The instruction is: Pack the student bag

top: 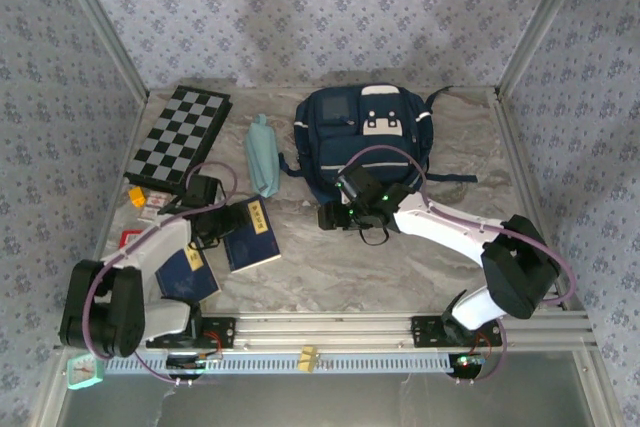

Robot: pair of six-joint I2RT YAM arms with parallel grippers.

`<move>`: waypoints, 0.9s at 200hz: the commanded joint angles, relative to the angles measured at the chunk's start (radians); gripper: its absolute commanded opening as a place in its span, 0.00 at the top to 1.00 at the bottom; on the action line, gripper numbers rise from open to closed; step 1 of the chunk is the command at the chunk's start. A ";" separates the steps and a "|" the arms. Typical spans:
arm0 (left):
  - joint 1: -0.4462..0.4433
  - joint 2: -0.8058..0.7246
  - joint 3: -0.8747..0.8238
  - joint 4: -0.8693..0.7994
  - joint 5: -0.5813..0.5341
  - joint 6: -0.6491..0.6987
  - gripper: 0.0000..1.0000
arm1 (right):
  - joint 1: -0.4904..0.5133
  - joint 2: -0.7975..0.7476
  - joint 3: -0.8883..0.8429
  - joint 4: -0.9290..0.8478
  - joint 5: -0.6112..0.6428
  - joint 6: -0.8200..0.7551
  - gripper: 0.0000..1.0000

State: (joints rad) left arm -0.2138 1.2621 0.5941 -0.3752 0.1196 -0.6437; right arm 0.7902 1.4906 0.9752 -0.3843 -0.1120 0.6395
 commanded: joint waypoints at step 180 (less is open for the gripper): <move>-0.241 0.087 0.100 0.004 -0.087 -0.021 0.31 | 0.088 0.279 0.208 0.025 -0.021 0.157 0.35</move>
State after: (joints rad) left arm -0.4702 1.4067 0.7040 -0.2893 0.0784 -0.6353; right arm 0.8406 1.7031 1.1141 -0.3599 -0.1280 0.7326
